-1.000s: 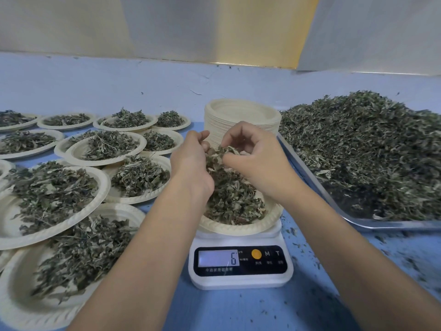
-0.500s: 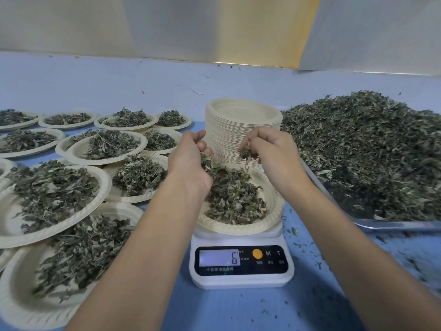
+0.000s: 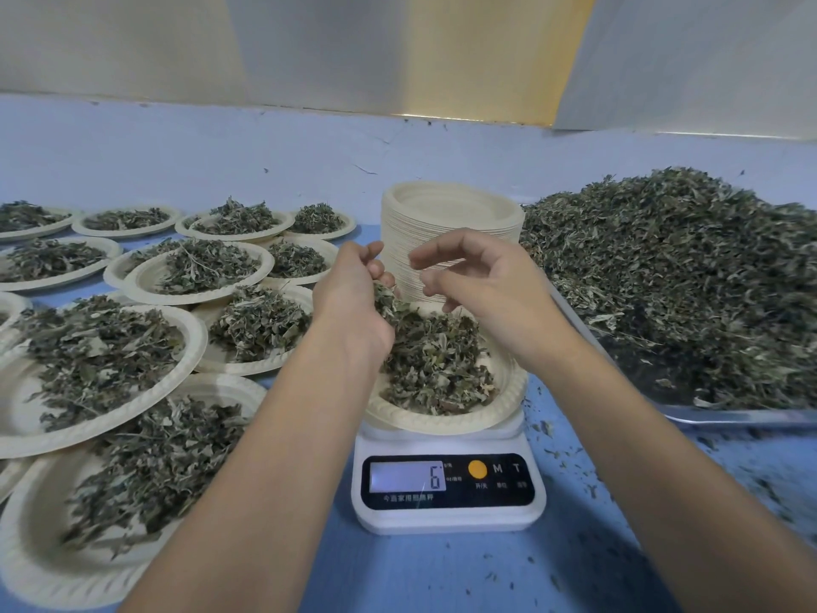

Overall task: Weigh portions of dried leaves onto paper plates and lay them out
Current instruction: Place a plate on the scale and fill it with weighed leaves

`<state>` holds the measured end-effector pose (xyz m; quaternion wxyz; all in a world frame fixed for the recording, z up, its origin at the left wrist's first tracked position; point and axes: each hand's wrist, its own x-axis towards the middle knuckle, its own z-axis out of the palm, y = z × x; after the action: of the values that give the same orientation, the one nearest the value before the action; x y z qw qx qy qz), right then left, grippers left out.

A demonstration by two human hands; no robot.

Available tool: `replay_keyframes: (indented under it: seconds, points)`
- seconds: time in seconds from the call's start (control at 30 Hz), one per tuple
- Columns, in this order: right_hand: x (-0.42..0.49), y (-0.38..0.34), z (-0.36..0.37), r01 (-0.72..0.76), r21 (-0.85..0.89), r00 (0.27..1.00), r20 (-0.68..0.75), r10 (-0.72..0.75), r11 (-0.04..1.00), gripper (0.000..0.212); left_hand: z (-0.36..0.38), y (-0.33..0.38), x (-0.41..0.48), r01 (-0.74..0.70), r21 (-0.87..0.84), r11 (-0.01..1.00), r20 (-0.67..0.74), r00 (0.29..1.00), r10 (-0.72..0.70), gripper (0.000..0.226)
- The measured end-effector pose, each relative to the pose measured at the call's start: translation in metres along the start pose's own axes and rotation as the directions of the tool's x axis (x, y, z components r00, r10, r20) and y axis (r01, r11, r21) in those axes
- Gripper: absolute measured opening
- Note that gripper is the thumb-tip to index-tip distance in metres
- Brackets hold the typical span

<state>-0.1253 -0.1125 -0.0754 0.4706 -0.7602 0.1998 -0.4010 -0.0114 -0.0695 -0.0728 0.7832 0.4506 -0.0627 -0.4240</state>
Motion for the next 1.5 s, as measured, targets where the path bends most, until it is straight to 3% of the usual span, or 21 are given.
replay_keyframes:
  seconds: [0.07, 0.13, 0.2, 0.43, 0.77, 1.27, 1.5]
  points:
    - [-0.002, -0.003, 0.004, 0.050, 0.029, 0.996, 0.078, -0.053, 0.998, 0.022, 0.001, 0.000, 0.000, -0.012, 0.025, 1.000, -0.015, 1.000, 0.013, 0.023]
    - [-0.004, -0.004, 0.009, 0.090, -0.052, 0.989, 0.125, -0.083, 0.995, 0.026, 0.003, -0.001, -0.002, -0.026, 0.084, 0.996, -0.031, 0.999, 0.028, 0.022]
    - [-0.005, -0.002, 0.014, 0.095, -0.133, 0.991, 0.111, -0.080, 0.987, 0.028, 0.005, -0.002, -0.004, -0.052, 0.117, 0.992, -0.048, 0.997, 0.058, 0.022]
    - [-0.007, -0.001, 0.017, 0.102, -0.137, 0.993, 0.072, -0.093, 0.985, 0.020, 0.008, -0.008, -0.010, -0.191, 0.180, 0.965, -0.047, 0.978, 0.202, 0.020]
    - [0.003, -0.001, -0.003, 0.011, -0.057, 0.990, -0.138, -0.019, 0.998, 0.021, 0.001, 0.004, -0.001, -0.115, 0.049, 0.992, -0.019, 0.993, 0.116, 0.024]
    - [0.003, 0.003, -0.003, -0.020, -0.077, 0.995, -0.096, 0.013, 0.997, 0.027, 0.001, 0.005, 0.001, -0.101, 0.012, 0.995, 0.053, 0.994, 0.100, 0.025]
    - [-0.001, 0.001, 0.008, 0.021, -0.054, 0.999, 0.051, -0.018, 0.998, 0.022, 0.004, 0.004, -0.003, -0.091, -0.019, 0.996, 0.064, 0.994, 0.092, 0.022]
